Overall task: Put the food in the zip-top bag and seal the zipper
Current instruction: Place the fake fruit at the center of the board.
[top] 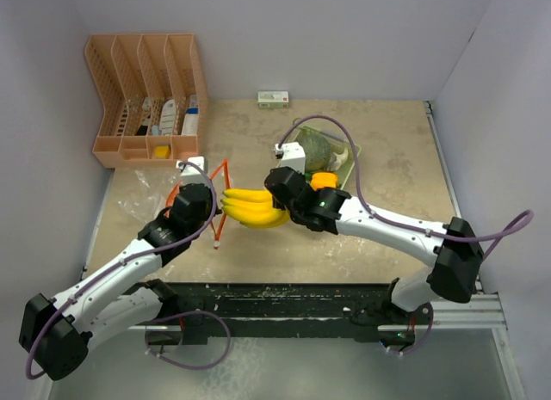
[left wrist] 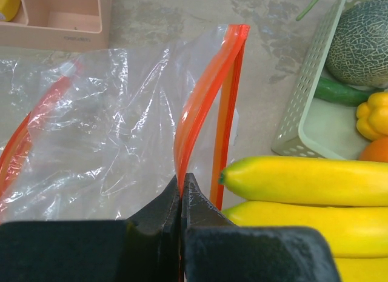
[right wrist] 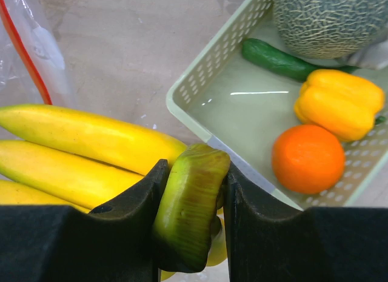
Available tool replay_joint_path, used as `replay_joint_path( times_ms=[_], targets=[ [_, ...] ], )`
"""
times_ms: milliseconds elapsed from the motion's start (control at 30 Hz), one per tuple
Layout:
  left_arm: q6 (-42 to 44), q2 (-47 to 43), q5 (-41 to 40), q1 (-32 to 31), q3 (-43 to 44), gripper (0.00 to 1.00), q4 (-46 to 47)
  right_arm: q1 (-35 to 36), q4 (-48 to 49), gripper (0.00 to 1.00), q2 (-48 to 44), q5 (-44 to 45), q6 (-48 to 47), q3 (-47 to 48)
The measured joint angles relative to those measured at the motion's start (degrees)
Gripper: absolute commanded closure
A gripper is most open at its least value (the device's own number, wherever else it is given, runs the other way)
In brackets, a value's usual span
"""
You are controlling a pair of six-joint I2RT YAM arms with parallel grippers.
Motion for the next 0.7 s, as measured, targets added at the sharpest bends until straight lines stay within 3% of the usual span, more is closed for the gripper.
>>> replay_joint_path(
  times_ms=[267,467,700],
  targets=[
    [0.00,-0.92,-0.55,0.00,-0.83,1.00,-0.66,0.00,-5.31,1.00,-5.90,5.40,-3.89,-0.09],
    [0.00,-2.99,-0.33,0.00,-0.83,1.00,-1.18,0.00,1.51,1.00,-12.74,6.14,-11.43,-5.38],
    [0.00,-4.00,-0.11,0.00,-0.83,1.00,-1.92,1.25,11.80,1.00,-12.04,4.07,-17.44,-9.99]
  ],
)
